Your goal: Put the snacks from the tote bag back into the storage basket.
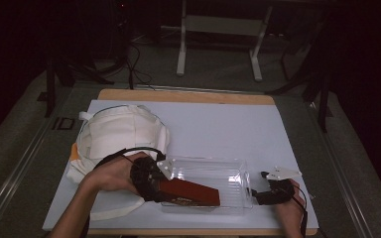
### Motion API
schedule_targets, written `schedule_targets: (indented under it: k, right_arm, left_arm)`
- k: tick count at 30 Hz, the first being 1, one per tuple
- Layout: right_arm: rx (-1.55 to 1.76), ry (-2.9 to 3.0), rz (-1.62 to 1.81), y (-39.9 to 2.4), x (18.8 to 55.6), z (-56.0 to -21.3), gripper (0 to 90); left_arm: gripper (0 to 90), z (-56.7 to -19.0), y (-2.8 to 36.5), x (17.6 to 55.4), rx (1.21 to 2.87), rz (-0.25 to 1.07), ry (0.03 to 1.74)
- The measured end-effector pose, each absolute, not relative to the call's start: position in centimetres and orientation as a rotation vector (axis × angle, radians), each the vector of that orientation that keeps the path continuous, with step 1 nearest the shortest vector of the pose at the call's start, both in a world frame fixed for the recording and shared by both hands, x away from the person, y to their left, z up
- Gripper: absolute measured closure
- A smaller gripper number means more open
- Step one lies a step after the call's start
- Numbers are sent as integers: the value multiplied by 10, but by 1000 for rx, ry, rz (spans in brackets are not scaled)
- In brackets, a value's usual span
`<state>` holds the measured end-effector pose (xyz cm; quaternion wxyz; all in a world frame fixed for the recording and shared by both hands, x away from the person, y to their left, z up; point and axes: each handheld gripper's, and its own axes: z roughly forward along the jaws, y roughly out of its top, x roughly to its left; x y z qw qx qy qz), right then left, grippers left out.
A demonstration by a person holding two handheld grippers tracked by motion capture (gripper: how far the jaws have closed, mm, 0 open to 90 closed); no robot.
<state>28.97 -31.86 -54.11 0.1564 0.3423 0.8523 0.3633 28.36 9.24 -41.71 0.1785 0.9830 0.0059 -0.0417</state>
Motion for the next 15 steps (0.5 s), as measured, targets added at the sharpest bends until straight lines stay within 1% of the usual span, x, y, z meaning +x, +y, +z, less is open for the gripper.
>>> schedule_targets:
  k: [15]
  right_arm:
    - [980,2440,1040,-319,290,-541,135]
  left_arm:
    - [427,-415,80,281,2805,-60,-14]
